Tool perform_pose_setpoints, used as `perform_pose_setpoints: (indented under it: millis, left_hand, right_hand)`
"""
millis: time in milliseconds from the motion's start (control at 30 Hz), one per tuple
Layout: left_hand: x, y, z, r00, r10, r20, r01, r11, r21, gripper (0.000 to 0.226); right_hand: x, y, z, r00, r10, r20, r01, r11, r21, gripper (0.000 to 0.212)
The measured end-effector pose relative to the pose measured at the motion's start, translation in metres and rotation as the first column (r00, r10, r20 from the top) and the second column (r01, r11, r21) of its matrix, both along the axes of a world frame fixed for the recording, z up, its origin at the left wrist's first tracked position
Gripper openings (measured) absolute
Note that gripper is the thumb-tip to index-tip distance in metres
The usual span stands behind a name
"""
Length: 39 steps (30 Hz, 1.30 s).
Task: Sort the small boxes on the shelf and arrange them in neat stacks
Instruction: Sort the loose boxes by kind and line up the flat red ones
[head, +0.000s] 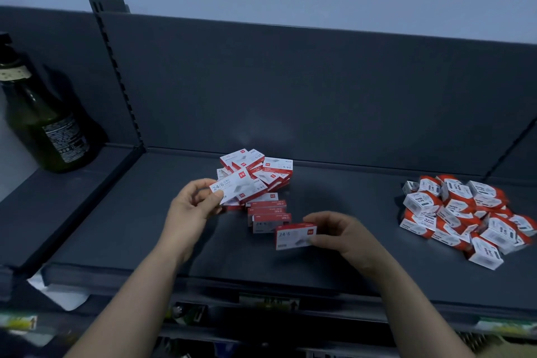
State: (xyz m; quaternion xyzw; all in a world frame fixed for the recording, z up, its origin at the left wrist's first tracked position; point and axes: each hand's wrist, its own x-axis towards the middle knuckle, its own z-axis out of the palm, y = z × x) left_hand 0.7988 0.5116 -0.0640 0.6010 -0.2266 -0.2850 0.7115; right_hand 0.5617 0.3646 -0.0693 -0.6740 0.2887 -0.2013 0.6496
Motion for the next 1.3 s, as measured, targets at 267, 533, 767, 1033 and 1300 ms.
perform_pose_setpoints:
  millis: [267, 533, 767, 1033, 1300]
  left_hand:
    - [-0.021, 0.030, 0.001, 0.961, -0.230, 0.154, 0.213, 0.970, 0.118, 0.022]
    - [-0.043, 0.019, -0.011, 0.797, -0.326, 0.509, 0.102, 0.902, 0.419, 0.023]
    - [-0.049, 0.014, -0.017, 0.610, -0.305, 0.731, -0.088, 0.891, 0.445, 0.036]
    - [-0.052, 0.009, -0.026, 0.509, -0.354, 0.785, -0.024, 0.905, 0.424, 0.031]
    - [-0.044, 0.010, -0.016, 0.672, -0.282, 0.685, -0.053, 0.904, 0.424, 0.066]
  right_hand:
    - [0.025, 0.021, -0.012, 0.986, -0.145, -0.087, 0.112, 0.946, -0.303, 0.022]
    - [0.021, 0.016, -0.022, 0.981, -0.188, -0.047, 0.171, 0.952, -0.254, 0.018]
    - [0.016, 0.018, -0.026, 0.979, -0.152, -0.136, 0.078, 0.896, -0.437, 0.040]
    - [0.017, 0.027, -0.017, 0.972, -0.030, -0.232, -0.108, 0.822, -0.560, 0.051]
    - [0.019, 0.023, -0.013, 0.960, -0.055, -0.276, -0.064, 0.912, -0.406, 0.075]
